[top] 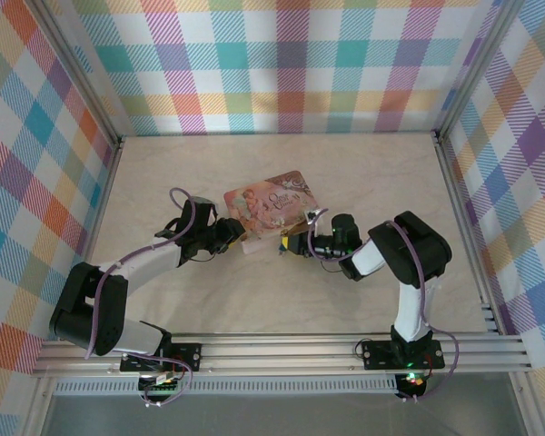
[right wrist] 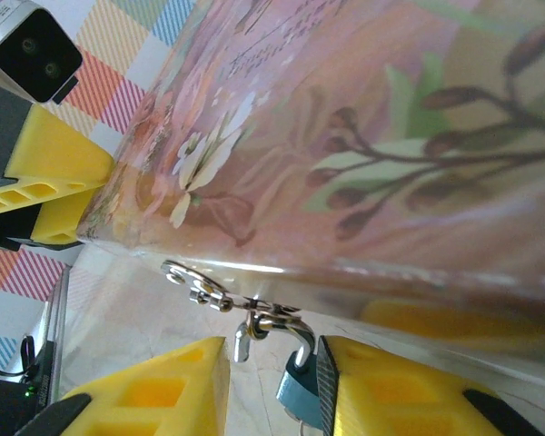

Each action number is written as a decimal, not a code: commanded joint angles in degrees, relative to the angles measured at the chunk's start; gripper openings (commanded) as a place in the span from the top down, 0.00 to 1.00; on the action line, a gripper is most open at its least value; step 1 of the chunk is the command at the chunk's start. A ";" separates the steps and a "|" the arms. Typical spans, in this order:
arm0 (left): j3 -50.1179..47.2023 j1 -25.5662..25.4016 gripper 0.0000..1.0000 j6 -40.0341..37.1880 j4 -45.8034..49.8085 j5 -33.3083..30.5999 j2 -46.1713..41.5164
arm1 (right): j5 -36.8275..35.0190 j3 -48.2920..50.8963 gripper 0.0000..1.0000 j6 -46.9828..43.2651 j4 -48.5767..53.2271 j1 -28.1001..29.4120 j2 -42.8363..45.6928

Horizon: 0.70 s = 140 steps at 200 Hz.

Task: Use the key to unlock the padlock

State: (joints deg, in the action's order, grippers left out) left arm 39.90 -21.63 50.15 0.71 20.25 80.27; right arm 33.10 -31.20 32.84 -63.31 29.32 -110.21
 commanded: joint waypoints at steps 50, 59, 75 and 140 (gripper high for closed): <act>-0.98 -0.52 0.65 0.21 5.97 -1.86 0.40 | -0.12 -1.67 0.69 1.57 -1.01 1.44 -2.81; -0.98 -0.52 0.65 0.21 5.98 -1.88 0.41 | -0.72 -1.60 0.68 1.37 -0.73 1.54 -2.65; -1.12 -0.52 0.65 0.18 5.97 -1.95 0.32 | -2.37 -1.04 0.67 0.92 -0.40 1.53 -2.22; -1.18 -0.52 0.65 0.18 6.01 -1.96 0.17 | -2.58 0.32 0.57 0.91 -4.77 1.53 -2.04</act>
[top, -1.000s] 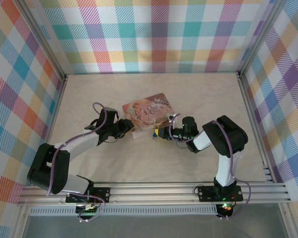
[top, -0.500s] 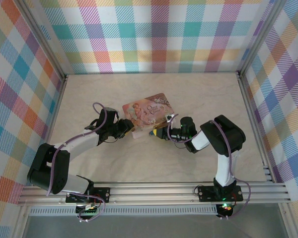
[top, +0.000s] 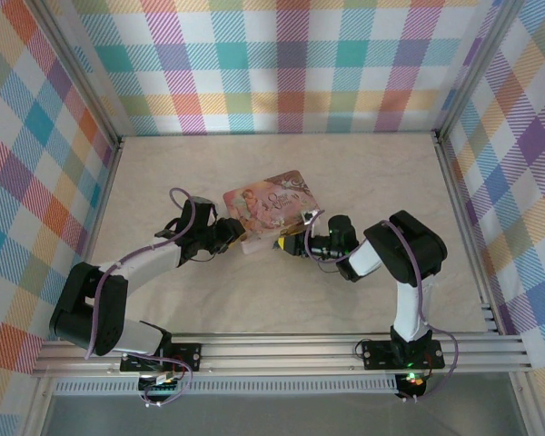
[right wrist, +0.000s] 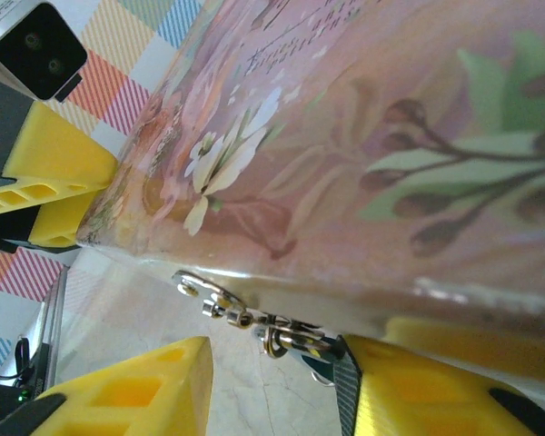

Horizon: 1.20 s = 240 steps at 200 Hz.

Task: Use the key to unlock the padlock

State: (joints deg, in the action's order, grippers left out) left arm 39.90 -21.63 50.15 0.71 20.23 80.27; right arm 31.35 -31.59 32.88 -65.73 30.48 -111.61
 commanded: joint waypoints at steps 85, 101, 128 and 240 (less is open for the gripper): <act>-1.24 -0.52 0.65 0.18 5.86 -1.95 0.07 | -0.57 -1.26 0.52 2.90 -4.29 0.63 -2.32; -1.27 -0.52 0.65 0.30 5.85 -1.93 0.13 | 0.69 -1.31 0.54 3.40 -6.65 0.81 -2.86; -1.32 -0.52 0.65 0.25 5.87 -1.93 0.13 | 1.08 0.30 0.58 3.67 -11.45 0.88 -3.17; -1.45 -0.52 0.64 0.21 5.94 -2.12 -0.15 | 0.64 1.20 0.77 2.62 -10.58 0.86 -2.82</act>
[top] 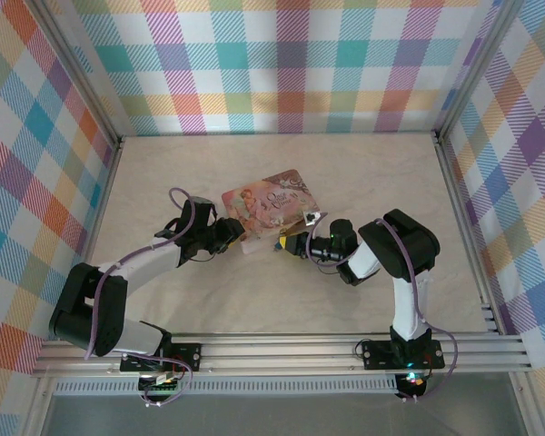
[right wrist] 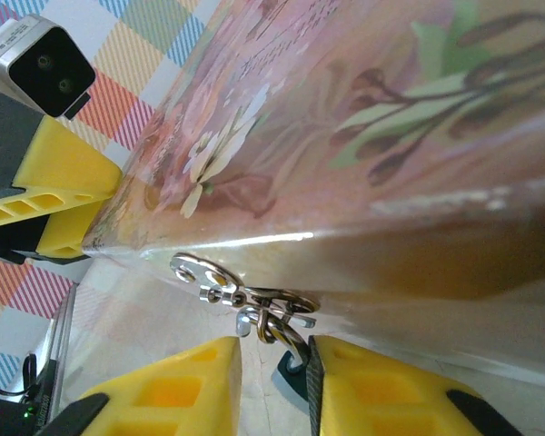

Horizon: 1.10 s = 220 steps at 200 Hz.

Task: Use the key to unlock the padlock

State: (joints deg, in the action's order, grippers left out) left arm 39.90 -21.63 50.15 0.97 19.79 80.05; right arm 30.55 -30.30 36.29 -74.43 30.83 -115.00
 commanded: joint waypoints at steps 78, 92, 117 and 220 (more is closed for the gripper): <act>-1.14 -0.48 0.64 0.21 5.88 -1.77 0.25 | -0.42 -0.39 0.95 -0.28 -0.35 0.54 0.57; -1.14 -0.52 0.64 0.13 5.88 -1.78 0.25 | -0.85 -0.32 0.98 -0.14 -0.12 0.47 0.78; -1.11 -0.52 0.65 0.04 6.18 -1.88 0.20 | -2.19 0.27 1.00 0.09 0.03 0.47 1.30; -1.03 -0.52 0.64 -0.19 6.42 -1.86 0.14 | -6.97 2.07 1.00 1.77 0.61 0.02 4.79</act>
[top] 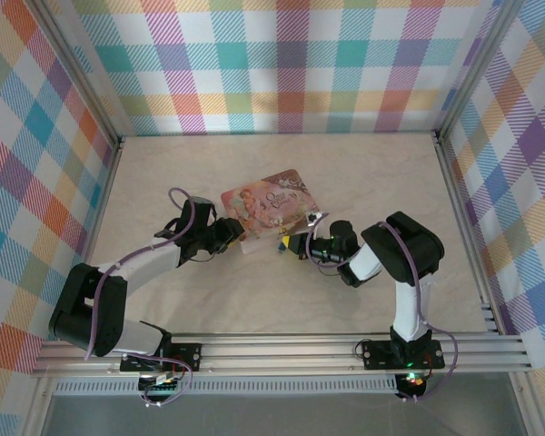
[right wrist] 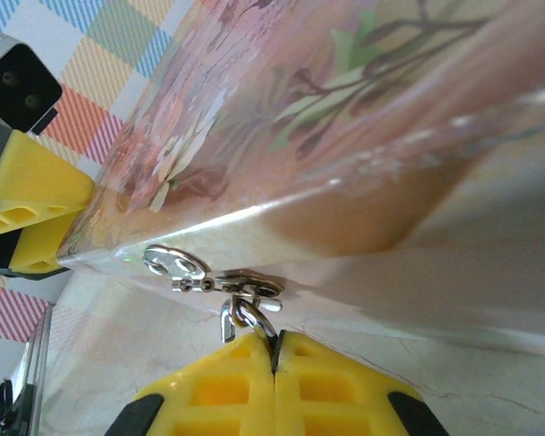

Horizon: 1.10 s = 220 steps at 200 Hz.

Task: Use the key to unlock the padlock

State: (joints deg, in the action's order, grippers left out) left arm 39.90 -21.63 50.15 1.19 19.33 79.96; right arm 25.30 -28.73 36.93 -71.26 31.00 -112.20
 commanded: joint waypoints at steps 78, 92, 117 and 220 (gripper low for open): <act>-1.41 -0.52 0.64 -0.23 5.49 -0.63 -0.14 | -3.83 0.74 1.00 5.53 -5.02 -0.33 2.32; -1.24 -0.52 0.64 -0.31 5.45 -0.35 -0.05 | -4.33 0.62 1.00 6.67 -4.87 -0.34 2.67; -1.13 -0.52 0.64 -0.32 5.47 -0.05 -0.01 | -5.75 0.52 1.00 8.69 -4.29 -0.24 3.37; -1.46 -0.78 0.64 -0.27 5.53 -0.52 0.40 | -10.58 0.04 1.00 13.93 -4.18 0.31 3.88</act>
State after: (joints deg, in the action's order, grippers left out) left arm 39.90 -21.67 50.13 1.39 20.03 79.85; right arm 17.93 -28.16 49.17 -70.87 31.33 -110.50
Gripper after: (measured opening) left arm 0.363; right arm 0.053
